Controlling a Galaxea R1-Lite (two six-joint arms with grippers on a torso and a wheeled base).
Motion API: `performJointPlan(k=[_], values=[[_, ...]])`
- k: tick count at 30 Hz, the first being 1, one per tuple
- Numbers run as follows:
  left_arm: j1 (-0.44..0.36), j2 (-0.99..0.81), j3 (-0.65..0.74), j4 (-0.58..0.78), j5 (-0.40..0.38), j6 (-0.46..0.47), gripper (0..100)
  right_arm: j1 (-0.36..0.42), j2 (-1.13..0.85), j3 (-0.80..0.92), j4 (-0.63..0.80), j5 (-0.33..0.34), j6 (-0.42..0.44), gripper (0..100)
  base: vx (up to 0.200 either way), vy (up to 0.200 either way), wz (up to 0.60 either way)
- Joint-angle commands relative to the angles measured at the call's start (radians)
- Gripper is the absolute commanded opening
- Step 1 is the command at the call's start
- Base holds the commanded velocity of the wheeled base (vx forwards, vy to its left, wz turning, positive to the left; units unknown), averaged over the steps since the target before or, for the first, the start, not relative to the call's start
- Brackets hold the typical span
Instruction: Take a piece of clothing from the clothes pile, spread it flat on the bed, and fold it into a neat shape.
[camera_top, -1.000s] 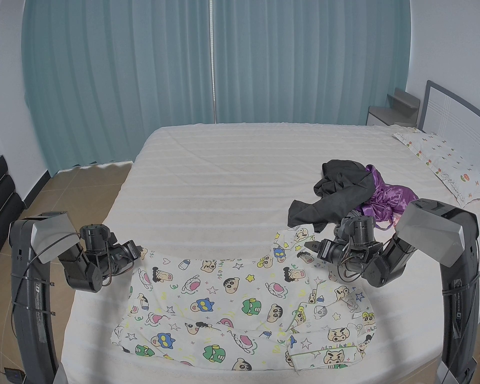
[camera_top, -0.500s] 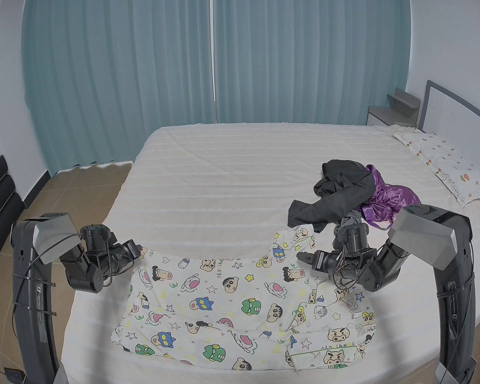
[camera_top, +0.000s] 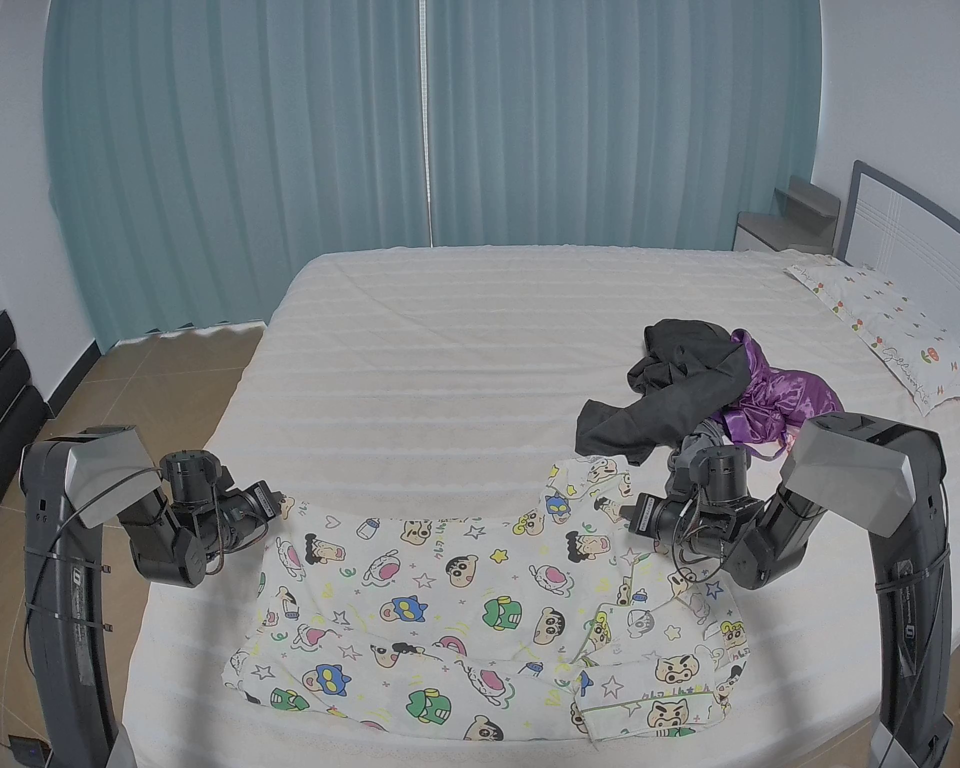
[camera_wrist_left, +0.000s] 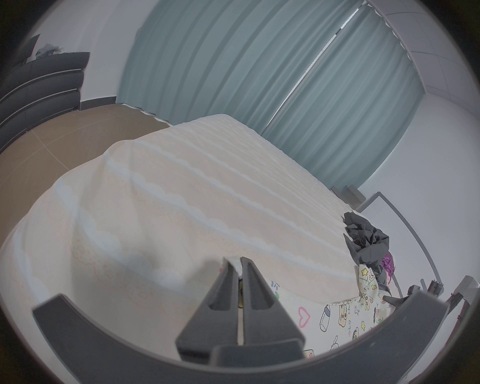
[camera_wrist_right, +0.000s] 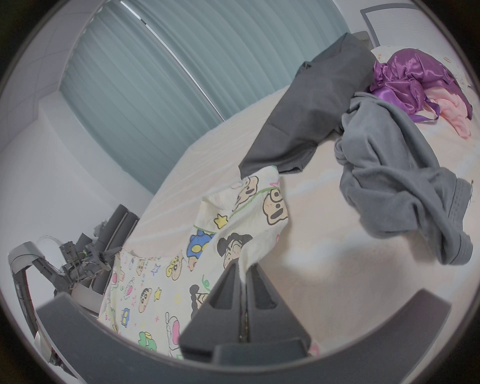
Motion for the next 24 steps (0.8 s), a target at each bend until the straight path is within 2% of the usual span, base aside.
performJointPlan(k=[1, 13, 18, 24], values=[[0.002, -0.030, 0.005, 0.000, 0.000, -0.001, 0, -0.027, 0.001, 0.064, -0.064, 0.026, 0.003, 0, 0.000, 0.000, 0.00], [0.002, -0.067, 0.021, -0.005, 0.004, -0.022, 0, -0.047, 0.001, 0.147, -0.220, 0.061, 0.004, 0, 0.000, 0.000, 0.00], [-0.003, -0.064, 0.036, -0.078, 0.015, -0.037, 0, -0.051, -0.004, 0.205, -0.315, 0.110, 0.004, 0, 0.000, 0.000, 0.00], [-0.004, -0.065, 0.070, -0.091, 0.006, -0.024, 0, -0.053, -0.011, 0.253, -0.372, 0.118, 0.003, 0, 0.000, 0.000, 0.00]])
